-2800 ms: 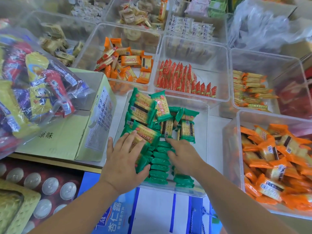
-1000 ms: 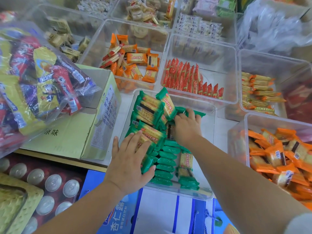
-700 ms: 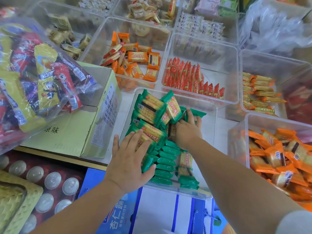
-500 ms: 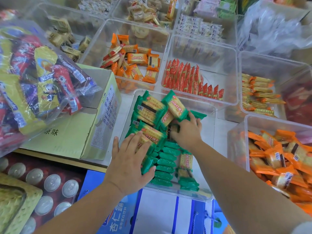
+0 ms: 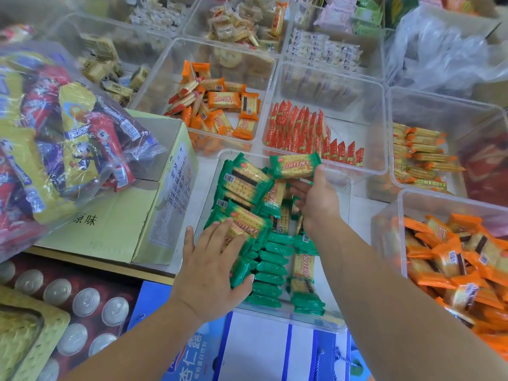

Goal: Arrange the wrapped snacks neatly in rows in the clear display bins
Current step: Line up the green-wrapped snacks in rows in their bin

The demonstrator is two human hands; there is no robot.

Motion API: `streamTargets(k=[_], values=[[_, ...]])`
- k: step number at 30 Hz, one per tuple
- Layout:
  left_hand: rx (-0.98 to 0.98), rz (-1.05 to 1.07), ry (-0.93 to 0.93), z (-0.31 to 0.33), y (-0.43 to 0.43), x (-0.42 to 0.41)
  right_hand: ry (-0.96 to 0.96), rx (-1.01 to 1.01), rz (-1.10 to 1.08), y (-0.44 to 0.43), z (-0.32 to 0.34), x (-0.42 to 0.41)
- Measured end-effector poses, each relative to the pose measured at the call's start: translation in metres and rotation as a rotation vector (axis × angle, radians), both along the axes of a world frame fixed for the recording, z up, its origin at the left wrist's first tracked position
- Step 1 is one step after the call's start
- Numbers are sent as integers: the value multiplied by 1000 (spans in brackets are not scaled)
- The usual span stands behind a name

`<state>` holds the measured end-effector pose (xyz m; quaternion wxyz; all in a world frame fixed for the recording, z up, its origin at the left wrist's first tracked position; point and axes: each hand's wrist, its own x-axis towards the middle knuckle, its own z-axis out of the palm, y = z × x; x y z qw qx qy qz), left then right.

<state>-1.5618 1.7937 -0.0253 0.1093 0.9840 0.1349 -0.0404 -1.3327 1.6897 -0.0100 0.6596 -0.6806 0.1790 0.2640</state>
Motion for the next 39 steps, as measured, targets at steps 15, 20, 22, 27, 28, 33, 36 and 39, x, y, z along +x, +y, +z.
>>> streamTargets(k=[15,20,22,27,28,33,36,39], values=[[-2,8,-2,0,0,0,145,116,76,20,-11,-20],[-1,23,-24,2,-1,-1,2,-30,223,25,-6,-24],[2,29,-36,2,-1,-2,-116,-155,312,30,-5,-26],[1,37,-33,1,-1,-1,-505,-503,533,33,2,-27],[4,33,-29,1,-1,-1,-547,-513,554,32,3,-26],[-2,33,-34,2,-1,-1,-515,-388,530,33,11,-17],[-8,29,-40,1,-1,-1,-442,-396,516,31,12,-9],[-16,29,-47,-1,0,-2,-423,-385,432,35,11,-7]])
